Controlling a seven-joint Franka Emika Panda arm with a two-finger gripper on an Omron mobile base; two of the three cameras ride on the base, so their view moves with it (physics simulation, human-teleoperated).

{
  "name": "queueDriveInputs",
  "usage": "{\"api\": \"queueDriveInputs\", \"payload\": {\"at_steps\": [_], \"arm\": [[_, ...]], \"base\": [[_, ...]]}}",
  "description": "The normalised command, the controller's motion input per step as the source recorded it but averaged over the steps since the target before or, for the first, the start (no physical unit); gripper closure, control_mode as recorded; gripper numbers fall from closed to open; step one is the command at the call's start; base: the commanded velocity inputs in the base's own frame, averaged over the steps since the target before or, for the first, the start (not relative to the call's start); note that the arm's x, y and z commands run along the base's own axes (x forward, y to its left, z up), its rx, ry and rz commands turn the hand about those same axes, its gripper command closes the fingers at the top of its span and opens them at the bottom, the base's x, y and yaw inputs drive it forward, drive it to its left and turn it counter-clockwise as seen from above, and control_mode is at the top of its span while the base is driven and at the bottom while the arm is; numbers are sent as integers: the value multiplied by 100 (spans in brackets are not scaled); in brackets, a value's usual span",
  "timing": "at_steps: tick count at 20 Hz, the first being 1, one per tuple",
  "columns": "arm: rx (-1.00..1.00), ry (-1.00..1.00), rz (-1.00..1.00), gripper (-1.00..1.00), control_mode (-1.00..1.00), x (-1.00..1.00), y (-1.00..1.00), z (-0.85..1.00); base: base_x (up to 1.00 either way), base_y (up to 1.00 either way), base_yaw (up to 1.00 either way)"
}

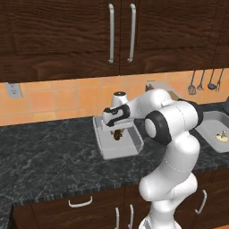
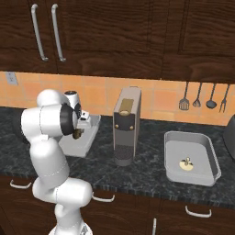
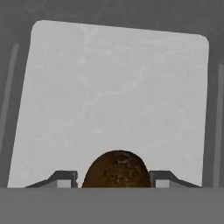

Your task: Place one mushroom and one steak in each tupperware on the nearby counter, to pack two identical lunches.

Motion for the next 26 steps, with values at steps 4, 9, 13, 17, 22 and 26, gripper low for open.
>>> {"api": "queueDriveInputs", "payload": {"at_steps": [4,9,13,17,22,26], "arm": [[0,1,0,-100,-100,3,0,12],[0,0,0,-100,-100,-65,-10,51],[0,0,0,-100,-100,-100,-28,40],[0,0,0,-100,-100,-100,-42,18],[0,-2,0,-100,-100,-100,-41,35],[0,-4,0,-100,-100,-100,-37,66]], "base": [[0,0,0],[0,0,0],[0,0,0],[0,0,0],[0,0,0],[0,0,0]]}}
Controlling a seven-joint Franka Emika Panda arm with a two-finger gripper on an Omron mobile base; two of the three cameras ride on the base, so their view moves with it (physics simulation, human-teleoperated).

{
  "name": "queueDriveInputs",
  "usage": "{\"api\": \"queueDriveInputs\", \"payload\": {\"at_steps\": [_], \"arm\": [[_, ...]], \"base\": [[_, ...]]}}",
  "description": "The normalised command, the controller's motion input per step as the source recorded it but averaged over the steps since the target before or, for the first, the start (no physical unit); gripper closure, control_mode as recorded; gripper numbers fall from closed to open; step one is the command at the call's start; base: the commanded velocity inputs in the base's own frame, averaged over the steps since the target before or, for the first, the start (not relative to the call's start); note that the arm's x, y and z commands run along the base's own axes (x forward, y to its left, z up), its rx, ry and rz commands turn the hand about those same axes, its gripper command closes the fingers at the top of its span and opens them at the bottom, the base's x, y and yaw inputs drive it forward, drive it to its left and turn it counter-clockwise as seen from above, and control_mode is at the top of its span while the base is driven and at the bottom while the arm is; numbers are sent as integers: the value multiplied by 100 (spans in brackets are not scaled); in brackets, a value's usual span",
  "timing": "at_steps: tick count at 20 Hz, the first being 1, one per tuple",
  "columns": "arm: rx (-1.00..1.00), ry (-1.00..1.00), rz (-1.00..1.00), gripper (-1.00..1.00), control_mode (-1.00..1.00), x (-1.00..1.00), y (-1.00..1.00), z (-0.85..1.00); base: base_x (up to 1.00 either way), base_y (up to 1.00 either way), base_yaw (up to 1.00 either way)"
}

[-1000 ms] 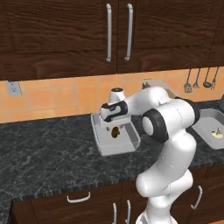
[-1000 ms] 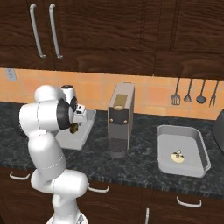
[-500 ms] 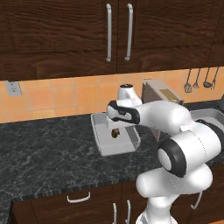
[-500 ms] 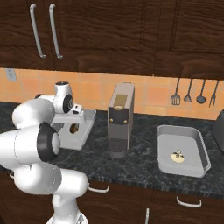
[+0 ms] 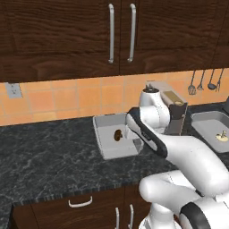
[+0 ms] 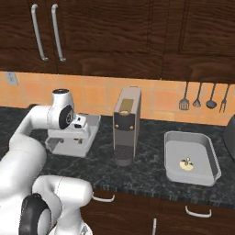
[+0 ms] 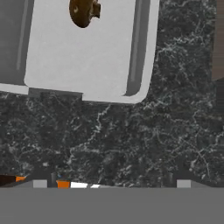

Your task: Place one mushroom and one steak in each tupperware on the nearby counter, to pack two identical lunches.

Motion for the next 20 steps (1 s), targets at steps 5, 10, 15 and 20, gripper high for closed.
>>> {"api": "queueDriveInputs", "payload": {"at_steps": [5,10,15,20], "arm": [[1,-5,0,-100,-100,-100,-27,73],[0,-7,0,-100,-100,-100,-8,38],[0,-1,1,-100,-100,-28,-1,2],[0,0,0,-100,100,-10,-1,0]], "base": [[0,0,0],[0,0,0],[0,0,0],[-20,-5,-1]]}}
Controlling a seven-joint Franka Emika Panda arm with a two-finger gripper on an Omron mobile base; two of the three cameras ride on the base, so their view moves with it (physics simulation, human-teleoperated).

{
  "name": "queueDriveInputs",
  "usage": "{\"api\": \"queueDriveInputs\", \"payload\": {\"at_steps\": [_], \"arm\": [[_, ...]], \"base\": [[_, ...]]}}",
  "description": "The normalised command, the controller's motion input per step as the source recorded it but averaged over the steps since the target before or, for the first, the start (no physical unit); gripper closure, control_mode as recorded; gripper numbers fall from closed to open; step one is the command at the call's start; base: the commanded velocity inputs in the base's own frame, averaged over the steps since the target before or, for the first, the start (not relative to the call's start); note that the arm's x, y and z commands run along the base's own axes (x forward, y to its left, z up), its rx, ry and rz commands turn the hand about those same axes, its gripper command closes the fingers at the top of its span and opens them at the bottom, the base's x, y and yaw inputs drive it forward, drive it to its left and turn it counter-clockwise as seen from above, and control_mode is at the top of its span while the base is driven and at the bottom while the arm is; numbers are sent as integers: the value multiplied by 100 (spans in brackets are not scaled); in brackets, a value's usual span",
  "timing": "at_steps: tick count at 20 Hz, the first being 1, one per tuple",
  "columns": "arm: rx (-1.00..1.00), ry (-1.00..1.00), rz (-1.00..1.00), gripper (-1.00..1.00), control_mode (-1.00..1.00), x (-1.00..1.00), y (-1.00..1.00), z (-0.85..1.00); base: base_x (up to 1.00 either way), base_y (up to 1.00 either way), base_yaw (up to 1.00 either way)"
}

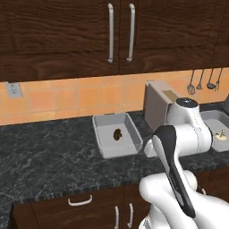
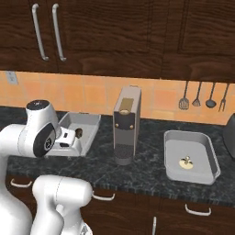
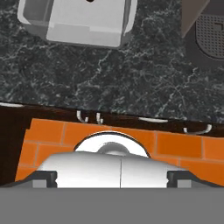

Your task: Place one mushroom and one steak in each tupperware on the nearby counter, to pack two identical lunches.

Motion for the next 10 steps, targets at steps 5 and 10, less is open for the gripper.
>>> {"api": "queueDriveInputs", "payload": {"at_steps": [5,10], "arm": [[0,0,0,-100,100,0,0,0],[0,0,0,-100,100,0,0,0]], "base": [[-100,-51,-16],[-99,-74,-34]]}}
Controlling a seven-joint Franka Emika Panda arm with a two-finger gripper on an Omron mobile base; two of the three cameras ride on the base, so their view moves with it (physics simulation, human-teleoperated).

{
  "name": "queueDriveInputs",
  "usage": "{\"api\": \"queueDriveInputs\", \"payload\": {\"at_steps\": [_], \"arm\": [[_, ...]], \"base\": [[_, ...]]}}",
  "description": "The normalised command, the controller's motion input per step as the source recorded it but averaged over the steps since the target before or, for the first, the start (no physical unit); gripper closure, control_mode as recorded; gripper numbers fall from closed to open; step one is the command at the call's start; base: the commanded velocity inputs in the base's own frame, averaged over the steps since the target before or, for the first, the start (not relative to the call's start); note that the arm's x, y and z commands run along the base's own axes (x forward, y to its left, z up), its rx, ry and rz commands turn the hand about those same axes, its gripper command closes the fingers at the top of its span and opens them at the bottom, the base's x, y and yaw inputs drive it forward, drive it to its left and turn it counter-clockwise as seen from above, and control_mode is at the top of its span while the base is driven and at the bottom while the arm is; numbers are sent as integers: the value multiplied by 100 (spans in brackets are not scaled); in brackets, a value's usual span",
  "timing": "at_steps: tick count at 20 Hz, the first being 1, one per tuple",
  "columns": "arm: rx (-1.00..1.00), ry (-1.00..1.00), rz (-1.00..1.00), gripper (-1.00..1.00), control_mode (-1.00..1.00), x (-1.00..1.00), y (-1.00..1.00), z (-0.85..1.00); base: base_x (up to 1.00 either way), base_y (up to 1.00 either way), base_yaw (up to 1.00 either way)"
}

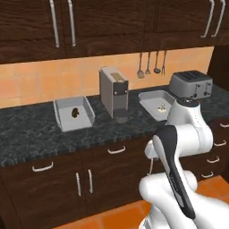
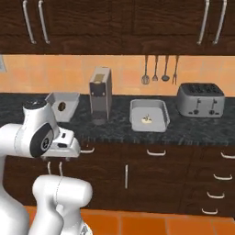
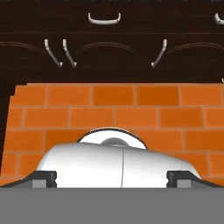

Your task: Place one mushroom and one steak in each tupperware on the nearby counter, to pack two identical lunches.

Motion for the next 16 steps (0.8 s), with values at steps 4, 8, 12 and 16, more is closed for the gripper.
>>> {"api": "queueDriveInputs", "payload": {"at_steps": [4,8,12,16], "arm": [[0,0,0,-100,100,0,0,0],[0,0,0,-100,100,0,0,0],[0,0,0,-100,100,0,0,0],[0,0,0,-100,100,0,0,0]], "base": [[-67,-100,-45],[-44,-100,-40],[-24,-100,-32],[4,-100,-13]]}}
